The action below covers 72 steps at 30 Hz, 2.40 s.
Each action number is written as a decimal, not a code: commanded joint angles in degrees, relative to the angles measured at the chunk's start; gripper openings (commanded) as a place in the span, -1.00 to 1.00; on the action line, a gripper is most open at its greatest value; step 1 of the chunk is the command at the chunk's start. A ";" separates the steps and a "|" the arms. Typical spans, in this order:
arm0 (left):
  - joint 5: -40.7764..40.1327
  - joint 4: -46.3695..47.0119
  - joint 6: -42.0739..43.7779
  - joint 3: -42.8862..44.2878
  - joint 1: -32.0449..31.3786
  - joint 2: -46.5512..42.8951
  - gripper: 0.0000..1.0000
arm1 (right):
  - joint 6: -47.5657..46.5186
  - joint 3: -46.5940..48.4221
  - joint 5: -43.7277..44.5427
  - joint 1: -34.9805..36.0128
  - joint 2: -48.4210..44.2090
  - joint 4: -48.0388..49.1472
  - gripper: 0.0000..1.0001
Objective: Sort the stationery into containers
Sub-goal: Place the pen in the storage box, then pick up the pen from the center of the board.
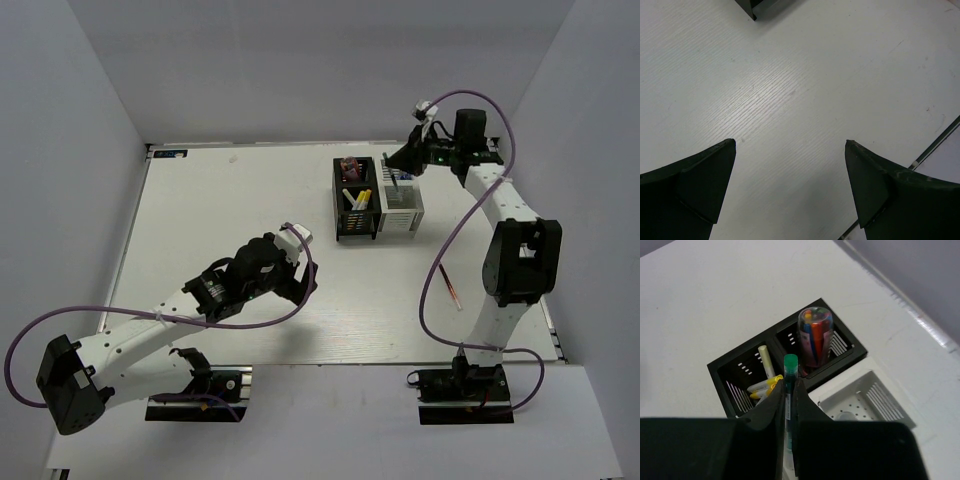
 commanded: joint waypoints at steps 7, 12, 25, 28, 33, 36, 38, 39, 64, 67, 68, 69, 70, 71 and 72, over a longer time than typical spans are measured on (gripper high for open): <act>2.24 3.07 0.62 -0.47 0.29 0.31 0.99 | -1.77 -4.67 -1.03 1.41 -0.83 2.19 0.17; 6.64 6.06 -1.75 2.08 0.29 4.09 0.99 | -3.53 -10.55 6.43 0.45 -9.17 1.13 0.30; -1.00 6.06 -6.41 10.51 -0.23 17.19 0.99 | -8.00 -29.79 37.03 -1.49 -34.85 -18.10 -0.31; -2.58 6.06 -7.02 11.22 -0.23 19.12 0.99 | -11.34 -34.26 39.92 -2.10 -35.29 -23.03 -0.20; -3.90 3.96 -7.55 14.82 -0.23 23.25 0.99 | -13.72 -39.21 43.01 -2.45 -33.98 -25.41 0.15; -6.88 2.03 -7.55 15.35 -0.23 25.18 0.99 | -14.43 -41.15 43.27 -2.37 -31.69 -25.59 0.31; -8.29 0.27 -5.98 16.05 -0.23 26.15 0.99 | -14.52 -41.76 43.71 -2.45 -29.50 -24.63 0.34; -9.43 -0.35 -5.36 16.06 -0.23 27.38 0.99 | -14.52 -42.11 43.97 -4.02 -28.88 -23.67 0.34; -6.28 0.79 -3.51 14.47 -0.85 21.24 0.99 | -16.98 -43.26 46.26 -5.36 -12.70 -19.79 -0.81; -6.28 0.79 -3.51 13.95 -0.85 20.01 0.99 | -17.95 -43.87 45.74 -5.53 -12.88 -20.67 -1.00; -6.28 0.79 -3.51 13.95 -0.85 20.00 0.99 | -18.30 -43.70 45.47 -5.71 -13.66 -21.80 -1.00; -6.28 0.79 -3.51 13.95 -0.85 19.48 0.99 | -18.47 -42.74 44.42 -6.14 -16.19 -22.59 -1.00; -6.28 0.79 -3.51 13.95 -0.85 18.96 0.99 | -19.17 -42.73 44.41 -6.15 -16.22 -23.65 -1.00; -6.28 1.31 -3.51 13.95 -0.85 18.95 0.99 | -19.44 -41.16 40.32 -6.32 -17.44 -26.27 -1.00; -6.28 1.32 -3.51 13.42 -0.85 18.34 0.99 | -20.05 -39.93 38.98 -6.76 -21.71 -30.47 -1.00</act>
